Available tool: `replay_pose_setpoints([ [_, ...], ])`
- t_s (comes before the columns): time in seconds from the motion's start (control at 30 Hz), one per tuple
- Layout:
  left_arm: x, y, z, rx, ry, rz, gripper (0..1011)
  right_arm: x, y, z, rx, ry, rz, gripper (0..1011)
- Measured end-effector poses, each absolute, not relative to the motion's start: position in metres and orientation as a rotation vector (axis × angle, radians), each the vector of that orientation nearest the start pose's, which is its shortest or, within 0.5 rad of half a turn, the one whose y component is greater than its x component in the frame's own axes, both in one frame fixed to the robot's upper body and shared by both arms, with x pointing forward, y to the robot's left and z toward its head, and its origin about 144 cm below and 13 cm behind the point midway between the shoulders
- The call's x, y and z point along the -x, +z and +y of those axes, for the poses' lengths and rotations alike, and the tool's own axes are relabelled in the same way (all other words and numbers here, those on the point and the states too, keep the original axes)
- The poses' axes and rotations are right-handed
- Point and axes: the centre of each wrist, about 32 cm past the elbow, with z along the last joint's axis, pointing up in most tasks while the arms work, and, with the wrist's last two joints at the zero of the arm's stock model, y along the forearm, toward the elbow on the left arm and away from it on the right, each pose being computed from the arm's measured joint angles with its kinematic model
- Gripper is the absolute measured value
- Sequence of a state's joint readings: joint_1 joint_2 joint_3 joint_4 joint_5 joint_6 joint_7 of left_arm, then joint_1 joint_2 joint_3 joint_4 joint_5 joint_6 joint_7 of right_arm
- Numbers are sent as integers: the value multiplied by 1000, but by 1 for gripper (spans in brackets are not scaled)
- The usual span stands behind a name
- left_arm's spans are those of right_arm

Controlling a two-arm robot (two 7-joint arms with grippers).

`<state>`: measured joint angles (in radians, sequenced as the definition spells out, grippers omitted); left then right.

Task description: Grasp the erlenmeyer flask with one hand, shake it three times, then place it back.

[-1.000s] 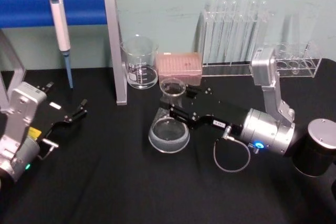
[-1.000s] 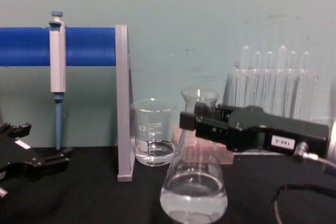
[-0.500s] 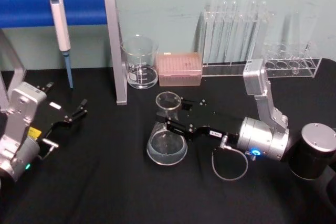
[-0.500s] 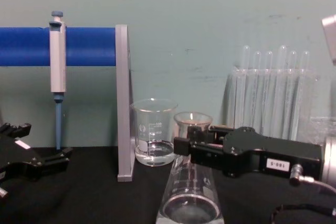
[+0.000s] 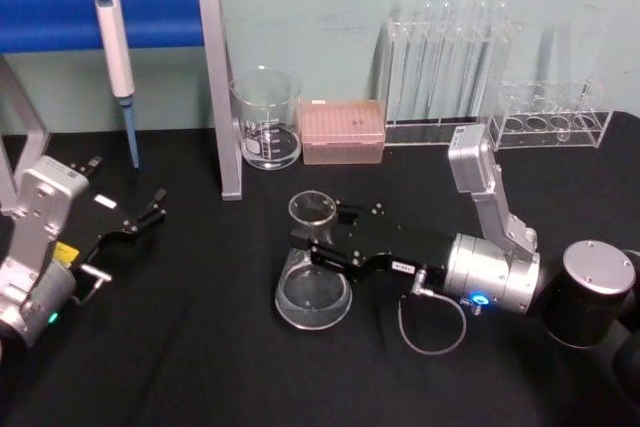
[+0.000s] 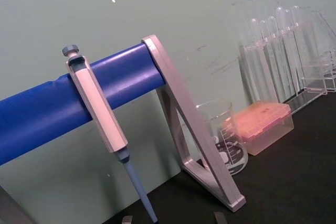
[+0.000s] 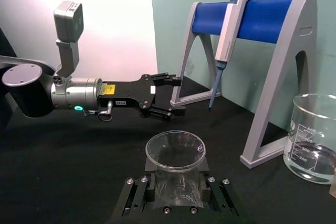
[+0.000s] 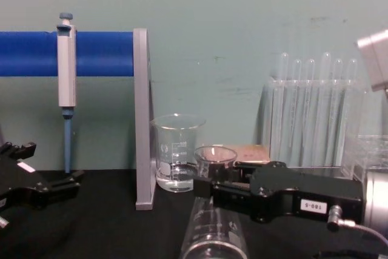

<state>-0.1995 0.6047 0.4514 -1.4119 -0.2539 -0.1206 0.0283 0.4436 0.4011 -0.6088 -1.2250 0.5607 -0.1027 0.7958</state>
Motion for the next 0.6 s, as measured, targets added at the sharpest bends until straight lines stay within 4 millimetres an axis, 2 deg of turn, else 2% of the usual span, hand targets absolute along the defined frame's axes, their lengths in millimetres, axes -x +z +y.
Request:
replay_pose_setpoints([
  [0.6, -489, 1140, 310, -304, 1248, -285, 1001, -550, 1145, -222, 52, -392, 45, 450],
])
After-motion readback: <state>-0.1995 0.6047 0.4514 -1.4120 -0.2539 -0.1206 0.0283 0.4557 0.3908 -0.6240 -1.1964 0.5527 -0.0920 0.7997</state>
